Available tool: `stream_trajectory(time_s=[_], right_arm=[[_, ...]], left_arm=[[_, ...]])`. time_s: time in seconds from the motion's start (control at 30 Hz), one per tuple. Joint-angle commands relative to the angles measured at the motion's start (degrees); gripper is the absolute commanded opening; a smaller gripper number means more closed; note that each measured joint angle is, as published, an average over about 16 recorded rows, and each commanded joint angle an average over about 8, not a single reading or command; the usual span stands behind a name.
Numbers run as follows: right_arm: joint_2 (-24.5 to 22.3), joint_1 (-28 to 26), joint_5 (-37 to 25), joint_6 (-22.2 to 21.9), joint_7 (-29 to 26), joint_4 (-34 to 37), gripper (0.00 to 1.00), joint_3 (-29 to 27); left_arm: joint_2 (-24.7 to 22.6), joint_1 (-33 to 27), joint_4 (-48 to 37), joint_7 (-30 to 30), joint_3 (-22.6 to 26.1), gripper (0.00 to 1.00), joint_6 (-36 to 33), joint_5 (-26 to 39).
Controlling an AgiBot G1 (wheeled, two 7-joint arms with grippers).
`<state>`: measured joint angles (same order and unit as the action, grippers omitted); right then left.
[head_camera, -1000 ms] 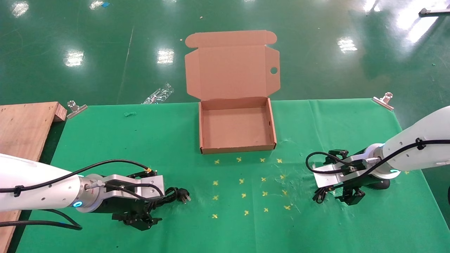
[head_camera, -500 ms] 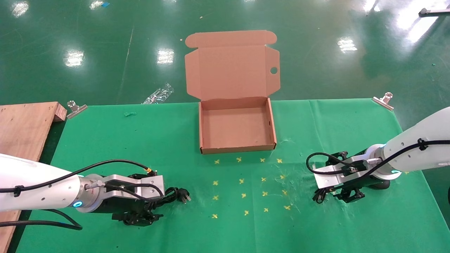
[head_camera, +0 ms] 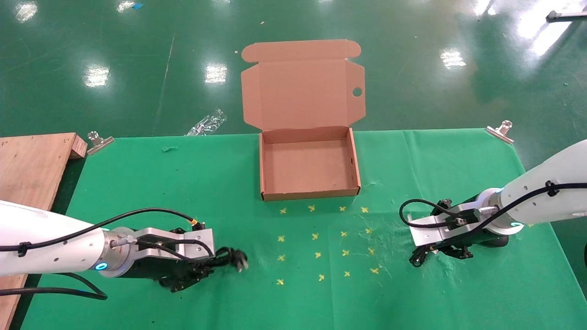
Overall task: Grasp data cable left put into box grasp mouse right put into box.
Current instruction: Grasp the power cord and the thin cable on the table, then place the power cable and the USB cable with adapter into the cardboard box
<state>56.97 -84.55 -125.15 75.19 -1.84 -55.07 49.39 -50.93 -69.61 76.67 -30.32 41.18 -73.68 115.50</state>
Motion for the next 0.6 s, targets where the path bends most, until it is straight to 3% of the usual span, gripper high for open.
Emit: stream_trajectory(time_s=[0.03, 0.6], right_arm=[[0.0, 0.0, 0.0, 0.0, 0.0, 0.0, 0.00, 0.0], [0.0, 0.0, 0.1, 0.1, 0.0, -0.1, 0.00, 0.0]], left_arm=[[0.0, 0.0, 0.0, 0.0, 0.0, 0.00, 0.0, 0.0], [0.0, 0.0, 0.0, 0.0, 0.0, 0.00, 0.0, 0.0]])
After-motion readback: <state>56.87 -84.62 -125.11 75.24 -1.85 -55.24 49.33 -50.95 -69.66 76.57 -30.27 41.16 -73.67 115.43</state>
